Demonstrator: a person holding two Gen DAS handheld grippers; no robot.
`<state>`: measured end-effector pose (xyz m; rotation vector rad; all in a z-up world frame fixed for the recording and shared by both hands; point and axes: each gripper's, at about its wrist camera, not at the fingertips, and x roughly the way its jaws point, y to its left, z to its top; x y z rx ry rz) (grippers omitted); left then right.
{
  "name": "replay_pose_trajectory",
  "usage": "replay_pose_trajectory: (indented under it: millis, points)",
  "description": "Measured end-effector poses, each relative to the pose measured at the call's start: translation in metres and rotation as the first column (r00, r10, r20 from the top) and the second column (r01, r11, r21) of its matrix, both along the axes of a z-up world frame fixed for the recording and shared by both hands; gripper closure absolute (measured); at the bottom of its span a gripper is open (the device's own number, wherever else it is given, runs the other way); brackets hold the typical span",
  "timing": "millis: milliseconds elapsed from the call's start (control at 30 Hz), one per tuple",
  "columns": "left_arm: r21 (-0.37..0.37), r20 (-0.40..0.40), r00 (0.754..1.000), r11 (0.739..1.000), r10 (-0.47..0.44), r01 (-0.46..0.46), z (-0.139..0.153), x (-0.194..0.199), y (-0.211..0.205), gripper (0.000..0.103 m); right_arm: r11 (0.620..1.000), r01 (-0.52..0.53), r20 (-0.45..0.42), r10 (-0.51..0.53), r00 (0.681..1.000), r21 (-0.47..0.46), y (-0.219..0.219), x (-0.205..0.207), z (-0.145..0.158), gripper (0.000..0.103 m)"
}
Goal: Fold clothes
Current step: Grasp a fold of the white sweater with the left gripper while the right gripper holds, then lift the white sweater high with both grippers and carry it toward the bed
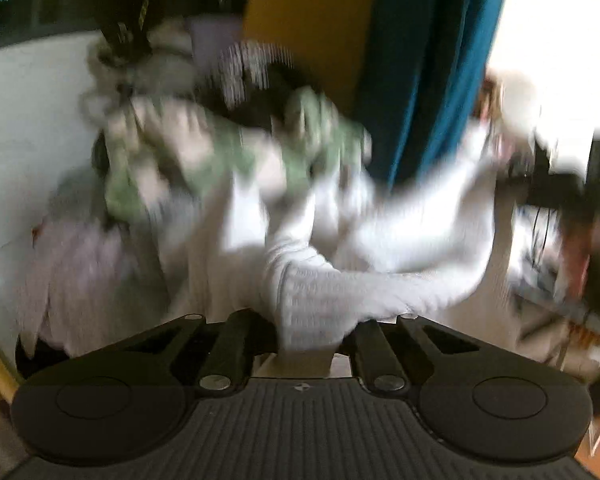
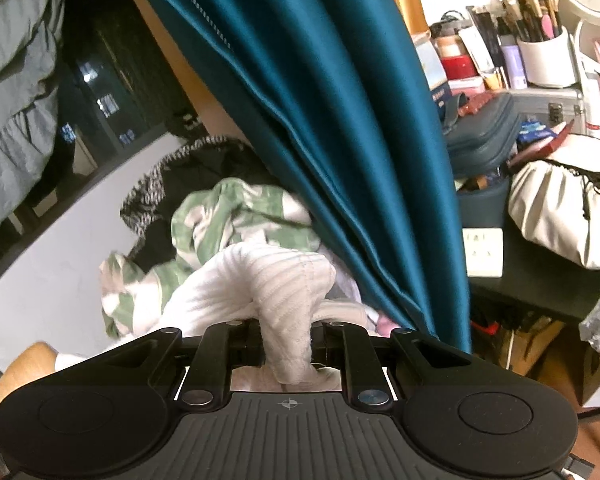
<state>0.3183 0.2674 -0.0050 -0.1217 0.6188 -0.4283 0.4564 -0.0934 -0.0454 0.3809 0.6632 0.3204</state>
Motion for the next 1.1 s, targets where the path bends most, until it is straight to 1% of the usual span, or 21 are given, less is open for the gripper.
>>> replay_pose_trajectory:
  millis: [100,167,233,333,433,500,600,700,767,867,1000,1100]
  points:
    - [-0.021,0.117,0.993,1.000,-0.002,0.005,0.044,0.005,-0.003,0.093,1.000,-0.011,0.016,0.011,1.000,0.024,0.003,-0.005,0.008,0.088]
    - [-0.033,0.192,0.981,0.999,-0.004,0.010,0.068,0.004,-0.008,0.093,0.999,-0.019,0.046,0.017,0.999,0.045,0.005,-0.008,0.020,0.088]
    - [-0.045,0.267,0.964,0.999,-0.004,0.017,0.093,0.004,-0.014,0.094,0.997,-0.033,0.099,0.027,0.995,0.067,0.007,-0.014,0.038,0.088]
    - [-0.064,0.384,0.923,0.997,-0.008,0.035,0.136,0.011,-0.016,0.094,0.994,-0.056,0.198,0.036,0.980,0.098,0.008,-0.026,0.074,0.088]
    - [-0.101,0.488,0.873,0.993,0.001,0.055,0.181,0.006,-0.015,0.094,0.990,-0.070,0.296,0.032,0.954,0.119,0.006,-0.041,0.112,0.088]
    - [-0.118,0.536,0.844,0.991,0.006,0.068,0.204,0.007,-0.016,0.094,0.989,-0.065,0.358,0.014,0.934,0.130,0.002,-0.053,0.135,0.088]
    - [-0.110,0.599,0.801,0.990,-0.004,0.087,0.232,0.004,-0.019,0.094,0.988,-0.058,0.444,-0.013,0.896,0.145,-0.006,-0.071,0.170,0.088]
    - [-0.131,0.620,0.784,0.981,-0.030,0.141,0.250,-0.002,-0.021,0.094,0.992,-0.046,0.503,-0.021,0.864,0.120,-0.015,-0.090,0.197,0.088]
    - [-0.128,0.638,0.768,0.976,-0.057,0.179,0.256,-0.008,-0.027,0.093,0.996,-0.023,0.528,-0.029,0.849,0.091,-0.021,-0.106,0.210,0.088]
    - [-0.143,0.638,0.764,0.959,-0.099,0.243,0.256,-0.011,-0.037,0.093,0.998,0.033,0.544,-0.055,0.838,0.050,-0.030,-0.129,0.222,0.088]
    - [-0.149,0.628,0.757,0.927,-0.180,0.344,0.251,-0.007,-0.061,0.093,0.989,0.147,0.545,-0.133,0.828,0.018,-0.048,-0.167,0.230,0.088]
    - [-0.151,0.618,0.744,0.890,-0.255,0.430,0.247,-0.001,-0.084,0.093,0.967,0.255,0.549,-0.216,0.807,0.006,-0.064,-0.204,0.234,0.088]
